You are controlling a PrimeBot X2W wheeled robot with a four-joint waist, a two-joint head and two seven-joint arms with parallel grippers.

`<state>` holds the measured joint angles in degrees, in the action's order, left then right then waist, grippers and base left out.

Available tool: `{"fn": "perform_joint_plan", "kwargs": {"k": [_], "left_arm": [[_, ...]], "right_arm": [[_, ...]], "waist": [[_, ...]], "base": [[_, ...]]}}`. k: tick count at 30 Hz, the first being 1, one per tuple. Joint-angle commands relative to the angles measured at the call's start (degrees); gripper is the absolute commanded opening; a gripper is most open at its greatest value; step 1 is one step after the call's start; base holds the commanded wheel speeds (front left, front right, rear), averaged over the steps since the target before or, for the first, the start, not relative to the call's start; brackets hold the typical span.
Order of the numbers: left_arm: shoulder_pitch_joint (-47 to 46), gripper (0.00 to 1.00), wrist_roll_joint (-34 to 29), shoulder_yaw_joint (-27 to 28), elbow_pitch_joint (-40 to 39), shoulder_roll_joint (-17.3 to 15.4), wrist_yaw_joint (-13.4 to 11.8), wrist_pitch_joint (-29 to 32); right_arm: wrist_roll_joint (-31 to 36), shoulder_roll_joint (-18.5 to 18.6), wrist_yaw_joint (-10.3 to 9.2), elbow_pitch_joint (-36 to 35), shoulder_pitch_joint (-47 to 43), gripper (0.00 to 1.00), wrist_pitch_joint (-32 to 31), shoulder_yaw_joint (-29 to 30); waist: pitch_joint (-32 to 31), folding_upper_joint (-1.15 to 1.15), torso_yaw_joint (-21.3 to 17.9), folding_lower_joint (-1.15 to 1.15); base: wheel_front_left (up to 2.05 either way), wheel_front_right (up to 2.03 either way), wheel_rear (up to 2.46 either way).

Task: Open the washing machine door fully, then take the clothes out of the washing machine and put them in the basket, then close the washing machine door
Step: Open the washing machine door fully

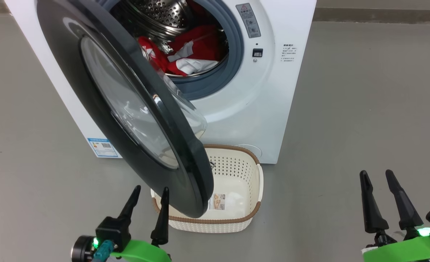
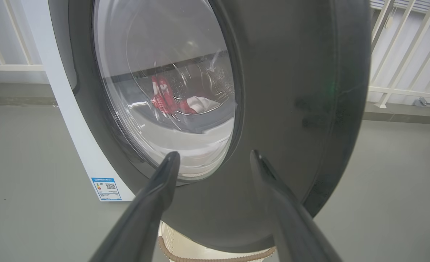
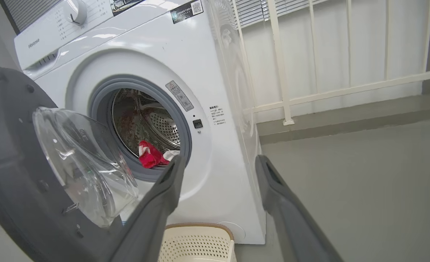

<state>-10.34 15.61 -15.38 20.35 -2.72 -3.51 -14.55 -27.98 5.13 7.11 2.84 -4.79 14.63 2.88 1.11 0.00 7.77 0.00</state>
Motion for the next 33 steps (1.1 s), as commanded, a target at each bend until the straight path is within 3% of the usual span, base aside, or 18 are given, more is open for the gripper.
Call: {"fn": "perform_joint_plan", "kwargs": {"k": [1,5,10,33], "left_arm": [[-0.29,1.00,-0.26,1.91,-1.10,-0.67,0.09,-0.45],[-0.25,1.00,-0.29,1.83,-0.91,-0.66,0.09,-0.45],[-0.35,1.00,-0.28,1.83,-0.68,-0.73,0.14,-0.45],[0.04,1.00,-0.12,2.10,0.04,-0.69,-0.10,-0.45]], "right_arm": [[1.76,0.42,0.37,-1.71,0.33,1.00,0.35,-0.77],[10.25,-1.08,0.37,-0.52,-1.22,1.00,0.36,0.52],[14.53,-1.93,0.37,1.36,-1.76,1.00,0.36,1.98],[13.79,-2.24,0.37,8.54,-1.64,1.00,0.37,-0.60]], "waist": [[-0.08,0.00,0.03,0.00],[-0.23,0.00,0.07,0.00],[-0.04,0.00,-0.01,0.00],[-0.44,0.00,-0.11,0.00]], "base": [[0.00,0.00,0.00],[0.00,0.00,0.00],[0.00,0.00,0.00],[0.00,0.00,0.00]]}}
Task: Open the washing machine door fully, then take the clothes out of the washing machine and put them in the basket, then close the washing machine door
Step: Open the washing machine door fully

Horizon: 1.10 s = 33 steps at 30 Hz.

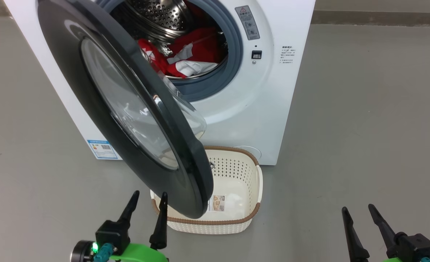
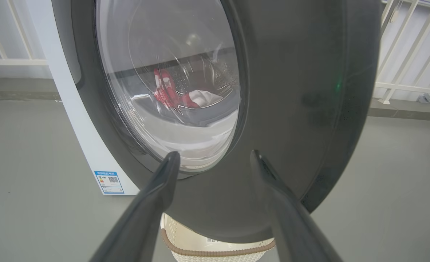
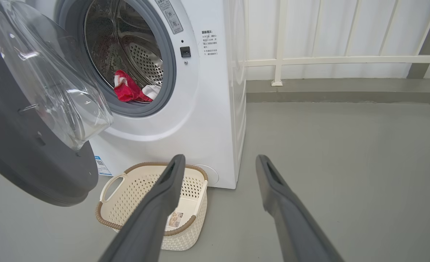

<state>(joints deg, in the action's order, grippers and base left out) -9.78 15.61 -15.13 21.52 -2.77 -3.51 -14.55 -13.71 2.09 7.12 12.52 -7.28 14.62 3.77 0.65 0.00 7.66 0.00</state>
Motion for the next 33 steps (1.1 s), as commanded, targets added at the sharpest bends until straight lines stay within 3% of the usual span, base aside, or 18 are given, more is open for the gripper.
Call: {"fn": "perform_joint_plan", "kwargs": {"k": [1,3,4,20,33], "left_arm": [[-0.52,1.00,-0.07,1.84,-1.13,-0.62,-0.12,-0.45],[-0.48,0.36,0.04,1.82,-0.99,-0.61,-0.09,-0.45],[-0.47,0.00,0.13,1.75,-0.80,-0.62,0.08,-0.45],[-1.00,0.00,-0.45,2.13,-2.11,-0.85,-0.02,-0.45],[-6.05,0.00,-5.05,4.94,-23.74,-1.38,-1.80,-0.45]], "right_arm": [[-0.47,0.79,0.36,-1.07,0.93,1.00,0.38,-1.60],[-0.48,0.79,0.36,-1.06,1.01,1.00,0.38,-1.76],[-0.45,0.79,0.36,-1.10,1.04,1.00,0.38,-1.82],[-0.38,0.79,0.36,-0.98,0.67,1.00,0.38,-1.47],[-0.29,0.79,0.36,-1.23,1.03,1.00,0.38,-1.35]], "waist": [[0.03,0.00,-0.01,0.00],[-0.03,0.00,-0.06,0.00],[-0.06,0.00,-0.07,0.00],[-0.65,0.00,-0.31,0.00],[-0.88,0.00,0.21,0.00]], "base": [[0.00,0.00,0.00],[0.00,0.00,0.00],[0.00,0.00,0.00],[0.00,0.00,0.00],[0.00,0.00,0.00]]}}
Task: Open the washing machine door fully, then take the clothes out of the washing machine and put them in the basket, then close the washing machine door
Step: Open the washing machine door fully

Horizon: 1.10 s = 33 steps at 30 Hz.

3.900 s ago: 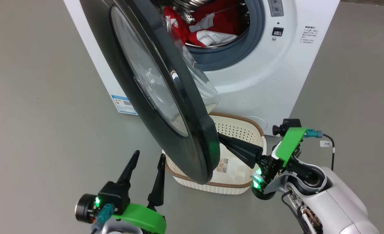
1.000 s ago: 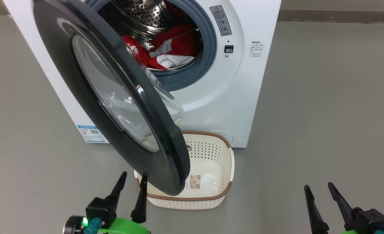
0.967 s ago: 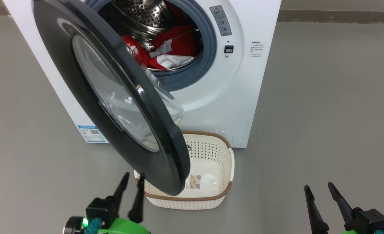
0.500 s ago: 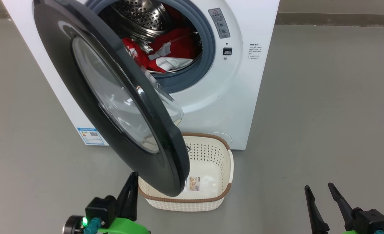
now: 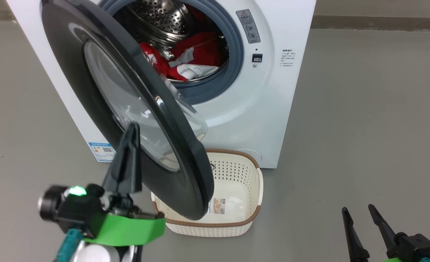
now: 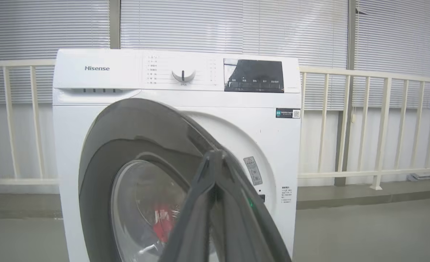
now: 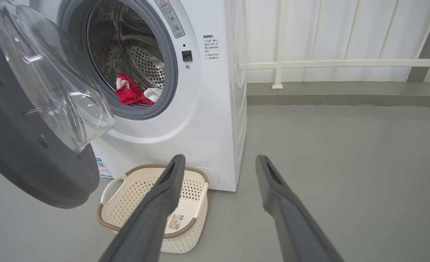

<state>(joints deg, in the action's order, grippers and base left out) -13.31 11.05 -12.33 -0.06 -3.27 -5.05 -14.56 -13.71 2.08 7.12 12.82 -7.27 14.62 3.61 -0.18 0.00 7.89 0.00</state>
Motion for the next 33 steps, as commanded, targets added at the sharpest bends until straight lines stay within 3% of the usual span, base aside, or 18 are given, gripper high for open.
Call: {"fn": "perform_joint_plan", "kwargs": {"k": [1,9,12,16,23,33], "left_arm": [[-3.25,0.00,-0.88,2.19,-4.15,-0.85,-0.37,-0.44],[-7.49,0.00,-1.65,-1.14,-14.53,-0.13,-0.04,-0.44],[-8.01,0.00,-0.07,-7.04,-15.29,0.20,0.76,-0.37],[-7.79,0.00,4.08,-14.52,-12.45,0.34,1.18,2.55],[-7.38,0.00,14.10,-24.63,-4.95,0.38,-1.54,9.01],[-8.39,0.00,19.83,-25.68,8.79,0.38,-6.80,10.80]], "right_arm": [[-0.20,0.80,0.36,-1.56,1.05,1.00,0.38,-1.21],[0.38,0.80,0.36,-1.92,1.32,1.00,0.38,-1.52],[0.59,0.80,0.36,-1.91,1.17,1.00,0.38,-1.76],[0.64,0.80,0.36,-1.82,0.89,1.00,0.38,-2.01],[1.49,0.80,0.36,-1.67,1.14,1.00,0.38,-2.54],[1.52,0.80,0.36,-1.76,1.41,1.00,0.38,-2.61]], "waist": [[-0.09,0.00,-0.07,0.00],[-0.16,0.00,-0.98,0.00],[-0.30,0.00,-1.46,0.00],[-0.39,0.00,-1.78,0.00],[-0.01,0.00,-2.43,0.00],[0.76,0.00,-3.05,0.00]], "base": [[0.00,0.00,0.00],[0.00,0.00,0.00],[0.00,0.00,0.00],[0.00,0.00,0.00],[0.00,0.00,0.00],[0.00,0.00,0.00]]}}
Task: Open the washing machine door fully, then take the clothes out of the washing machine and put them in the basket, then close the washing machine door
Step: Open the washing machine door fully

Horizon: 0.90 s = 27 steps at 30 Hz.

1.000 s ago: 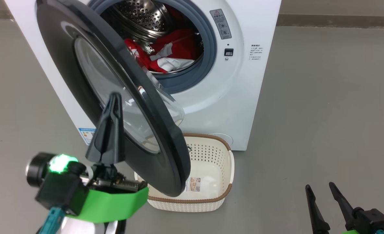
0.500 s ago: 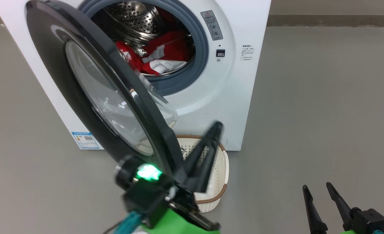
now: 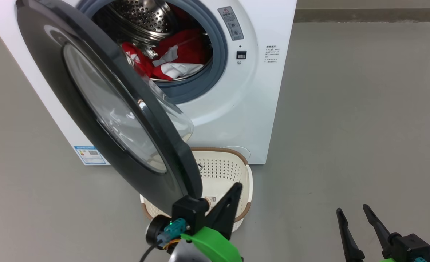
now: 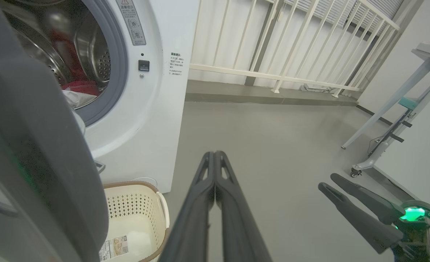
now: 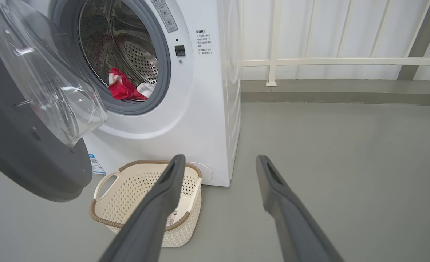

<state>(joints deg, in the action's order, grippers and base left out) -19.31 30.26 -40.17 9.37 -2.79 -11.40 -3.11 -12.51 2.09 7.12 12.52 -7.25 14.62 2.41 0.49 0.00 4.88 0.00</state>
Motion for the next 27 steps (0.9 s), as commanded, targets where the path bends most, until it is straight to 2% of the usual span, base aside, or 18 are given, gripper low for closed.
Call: {"fn": "perform_joint_plan", "kwargs": {"k": [1,12,27], "left_arm": [[-2.58,0.00,0.95,2.44,0.46,-0.10,-0.76,-1.20],[-6.02,0.00,3.36,5.66,9.85,-0.10,-2.33,-8.08],[-6.70,0.00,3.88,7.51,13.00,-0.21,-3.30,-10.93]], "right_arm": [[0.28,0.79,0.36,-1.45,1.44,1.00,0.38,-1.44],[-0.31,0.79,0.36,-1.11,1.83,1.00,0.38,-1.71],[-0.60,0.78,0.36,-1.11,1.96,1.00,0.38,-1.28]], "waist": [[0.15,0.00,-0.06,0.00],[0.09,0.00,-0.45,0.00],[0.59,0.00,-0.21,0.00]], "base": [[0.00,0.00,0.00],[0.00,0.00,0.00],[0.00,0.00,0.00]]}}
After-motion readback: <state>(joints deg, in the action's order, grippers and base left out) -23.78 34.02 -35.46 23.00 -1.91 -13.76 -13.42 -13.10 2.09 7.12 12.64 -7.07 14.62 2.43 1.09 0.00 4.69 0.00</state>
